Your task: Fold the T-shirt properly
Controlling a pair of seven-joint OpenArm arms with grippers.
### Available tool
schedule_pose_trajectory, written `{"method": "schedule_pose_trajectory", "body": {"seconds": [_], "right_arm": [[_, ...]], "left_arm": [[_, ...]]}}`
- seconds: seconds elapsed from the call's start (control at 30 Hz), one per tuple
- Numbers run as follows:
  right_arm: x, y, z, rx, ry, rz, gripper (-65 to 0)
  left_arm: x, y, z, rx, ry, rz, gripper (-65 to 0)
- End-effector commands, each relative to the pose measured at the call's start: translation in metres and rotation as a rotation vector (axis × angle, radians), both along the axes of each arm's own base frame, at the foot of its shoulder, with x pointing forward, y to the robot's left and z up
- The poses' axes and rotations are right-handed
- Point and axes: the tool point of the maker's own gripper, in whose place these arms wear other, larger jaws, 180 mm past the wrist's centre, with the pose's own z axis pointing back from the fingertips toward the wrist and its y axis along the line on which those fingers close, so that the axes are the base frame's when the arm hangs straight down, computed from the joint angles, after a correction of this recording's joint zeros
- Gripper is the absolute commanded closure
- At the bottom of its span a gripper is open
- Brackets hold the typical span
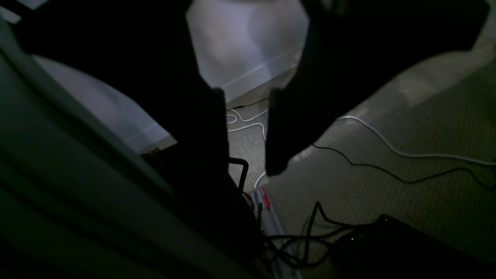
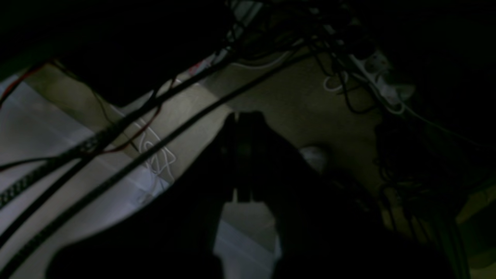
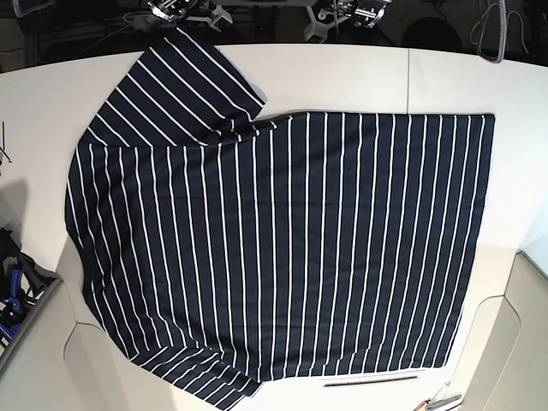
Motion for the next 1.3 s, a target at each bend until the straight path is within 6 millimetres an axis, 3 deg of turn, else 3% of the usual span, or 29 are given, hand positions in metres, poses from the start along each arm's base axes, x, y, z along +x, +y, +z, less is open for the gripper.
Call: {"method": "schedule_pose_trajectory", "body": {"seconds": [0.0, 0.17, 0.47, 0.77, 0.9, 1.07, 1.27], "right_arm": [[-0.001, -0.003, 0.001, 0.007, 0.005, 0.000, 0.0], [-0.005, -0.008, 0.002, 0.023, 0.025, 0.014, 0.0], [-0.009, -0.010, 0.003, 0.032, 0.039, 0.020, 0.0], [-0.030, -0.012, 0.006, 0.033, 0.059, 0.022, 0.0], [-0.046, -0.023, 0.009, 0.024, 0.067, 0.028, 0.0], [-0.054, -0.046, 0.016, 0.011, 0.050, 0.006, 0.0], [-0.069, -0.058, 0.039, 0.074, 0.042, -0.050, 0.0]], "left_arm": [[-0.004, -0.004, 0.002, -0.018, 0.016, -0.005, -17.4], [-0.009, -0.003, 0.003, -0.014, 0.034, -0.013, -17.4], [-0.045, -0.015, 0.012, -0.105, 0.100, -0.041, -17.4], [-0.055, 0.005, 0.012, -0.080, 0.085, -0.040, -17.4], [-0.064, 0.017, 0.015, -0.069, 0.075, -0.039, -17.4], [-0.071, 0.017, 0.023, -0.080, 0.042, -0.005, -17.4], [-0.077, 0.022, 0.036, -0.078, -0.005, 0.063, -17.4]]}}
